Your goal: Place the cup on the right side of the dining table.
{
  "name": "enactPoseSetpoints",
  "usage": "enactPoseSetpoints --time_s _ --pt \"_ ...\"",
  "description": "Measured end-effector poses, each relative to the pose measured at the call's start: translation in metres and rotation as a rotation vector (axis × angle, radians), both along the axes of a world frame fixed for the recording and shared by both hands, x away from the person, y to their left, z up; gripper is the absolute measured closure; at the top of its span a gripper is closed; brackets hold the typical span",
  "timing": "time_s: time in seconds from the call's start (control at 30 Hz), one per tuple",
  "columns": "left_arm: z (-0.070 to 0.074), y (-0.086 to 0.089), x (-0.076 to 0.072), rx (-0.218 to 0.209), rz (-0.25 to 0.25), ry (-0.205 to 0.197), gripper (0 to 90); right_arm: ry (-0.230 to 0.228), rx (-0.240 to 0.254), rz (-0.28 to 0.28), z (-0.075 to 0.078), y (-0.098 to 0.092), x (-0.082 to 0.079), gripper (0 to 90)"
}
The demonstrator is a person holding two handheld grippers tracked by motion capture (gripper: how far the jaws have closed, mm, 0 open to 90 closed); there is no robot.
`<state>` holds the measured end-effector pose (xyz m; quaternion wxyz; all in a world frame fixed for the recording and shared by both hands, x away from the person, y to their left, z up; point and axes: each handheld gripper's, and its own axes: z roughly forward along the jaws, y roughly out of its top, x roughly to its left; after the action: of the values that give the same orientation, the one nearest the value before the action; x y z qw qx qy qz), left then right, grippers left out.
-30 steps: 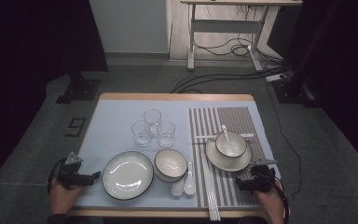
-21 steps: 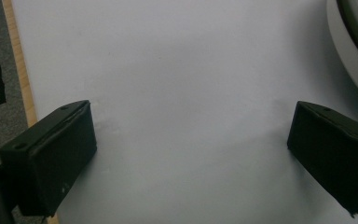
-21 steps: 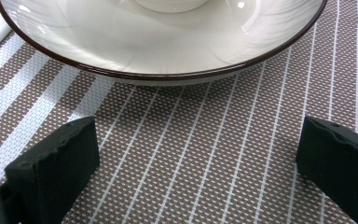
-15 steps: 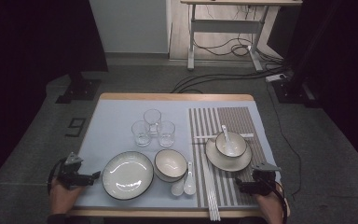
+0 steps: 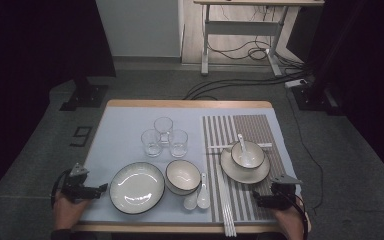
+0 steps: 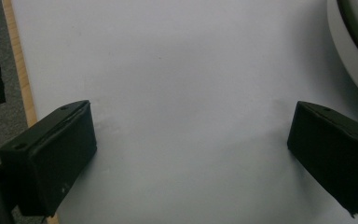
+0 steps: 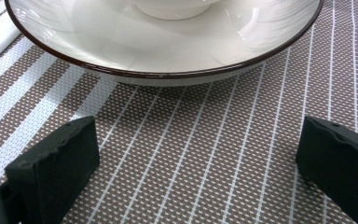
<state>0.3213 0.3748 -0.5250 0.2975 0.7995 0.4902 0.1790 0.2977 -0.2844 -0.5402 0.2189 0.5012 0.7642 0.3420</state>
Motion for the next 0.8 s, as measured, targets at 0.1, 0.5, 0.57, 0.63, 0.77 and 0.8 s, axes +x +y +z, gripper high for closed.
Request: enactPoseSetpoints --time_s 0.1,0.5,0.57,0.63,0.77,0.8 --pt "0.0 0.0 0.0 0.001 -0.001 0.0 0.9 0.011 -0.005 0.001 0.001 0.0004 0.001 0.0" --pt "0.0 0.0 -0.0002 0.001 -0.001 -0.001 0.9 0.03 -0.014 -0.001 0.003 0.0015 0.0031 0.0" --pt "0.0 0.0 -0.0001 0.001 -0.001 -0.001 0.9 0.039 -0.018 -0.002 0.0039 0.0018 0.0035 0.0" --pt "0.0 0.0 -0.0002 0.001 -0.001 -0.001 1.0 0.045 -0.019 -0.005 0.0045 0.0022 0.004 0.0" --pt "0.0 0.0 -0.0002 0.001 0.0 -0.001 1.0 0.067 -0.021 -0.007 0.0068 0.0034 0.0045 0.0" --pt "0.0 0.0 -0.0002 0.001 -0.001 -0.001 1.0 0.074 -0.02 -0.002 0.0076 0.0037 0.0041 0.0"
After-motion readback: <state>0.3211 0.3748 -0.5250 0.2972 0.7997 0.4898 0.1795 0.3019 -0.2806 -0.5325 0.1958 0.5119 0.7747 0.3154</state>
